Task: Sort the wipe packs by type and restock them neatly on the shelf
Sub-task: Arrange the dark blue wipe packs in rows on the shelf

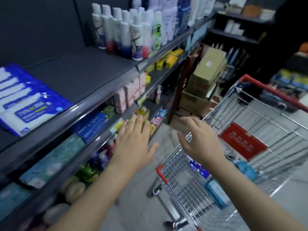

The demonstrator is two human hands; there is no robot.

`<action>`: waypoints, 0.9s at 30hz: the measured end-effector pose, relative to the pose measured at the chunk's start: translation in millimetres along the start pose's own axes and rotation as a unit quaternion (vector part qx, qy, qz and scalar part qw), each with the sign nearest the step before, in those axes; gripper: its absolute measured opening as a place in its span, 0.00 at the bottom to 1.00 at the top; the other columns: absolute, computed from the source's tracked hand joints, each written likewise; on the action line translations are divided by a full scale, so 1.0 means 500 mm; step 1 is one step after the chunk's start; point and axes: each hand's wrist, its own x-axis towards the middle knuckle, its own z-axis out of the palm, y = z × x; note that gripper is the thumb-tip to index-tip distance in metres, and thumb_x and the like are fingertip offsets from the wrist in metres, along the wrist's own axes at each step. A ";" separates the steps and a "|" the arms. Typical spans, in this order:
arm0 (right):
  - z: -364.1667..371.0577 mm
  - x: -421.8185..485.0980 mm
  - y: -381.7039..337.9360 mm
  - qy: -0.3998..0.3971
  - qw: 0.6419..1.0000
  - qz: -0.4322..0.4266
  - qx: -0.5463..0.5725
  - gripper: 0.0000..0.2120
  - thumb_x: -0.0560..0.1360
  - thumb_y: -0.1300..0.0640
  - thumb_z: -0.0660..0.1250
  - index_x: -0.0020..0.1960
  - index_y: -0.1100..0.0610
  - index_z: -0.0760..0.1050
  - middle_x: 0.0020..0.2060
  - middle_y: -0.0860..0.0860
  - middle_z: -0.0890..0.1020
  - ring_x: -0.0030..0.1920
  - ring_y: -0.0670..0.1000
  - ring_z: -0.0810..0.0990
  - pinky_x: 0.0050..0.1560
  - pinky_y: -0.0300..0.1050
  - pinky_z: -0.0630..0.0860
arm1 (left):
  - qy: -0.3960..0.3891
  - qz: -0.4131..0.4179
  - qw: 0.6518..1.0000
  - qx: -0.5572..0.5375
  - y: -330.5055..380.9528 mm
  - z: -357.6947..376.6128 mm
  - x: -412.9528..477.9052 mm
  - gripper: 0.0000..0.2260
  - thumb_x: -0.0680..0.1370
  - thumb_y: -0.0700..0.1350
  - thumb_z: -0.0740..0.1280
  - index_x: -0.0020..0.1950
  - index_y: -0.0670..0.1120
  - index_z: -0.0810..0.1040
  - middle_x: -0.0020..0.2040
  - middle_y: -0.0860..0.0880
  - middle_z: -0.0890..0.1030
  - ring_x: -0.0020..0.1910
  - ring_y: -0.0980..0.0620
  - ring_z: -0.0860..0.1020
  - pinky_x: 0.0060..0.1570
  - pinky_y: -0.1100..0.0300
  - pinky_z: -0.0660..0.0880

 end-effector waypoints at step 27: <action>0.601 -0.057 1.071 -0.476 0.847 0.205 0.122 0.18 0.81 0.52 0.58 0.65 0.62 0.67 0.62 0.61 0.74 0.62 0.61 0.73 0.55 0.48 0.70 | -0.278 -0.475 0.774 -0.314 0.739 0.943 0.404 0.12 0.75 0.42 0.71 0.54 0.40 0.75 0.47 0.42 0.73 0.49 0.49 0.75 0.49 0.57 0.72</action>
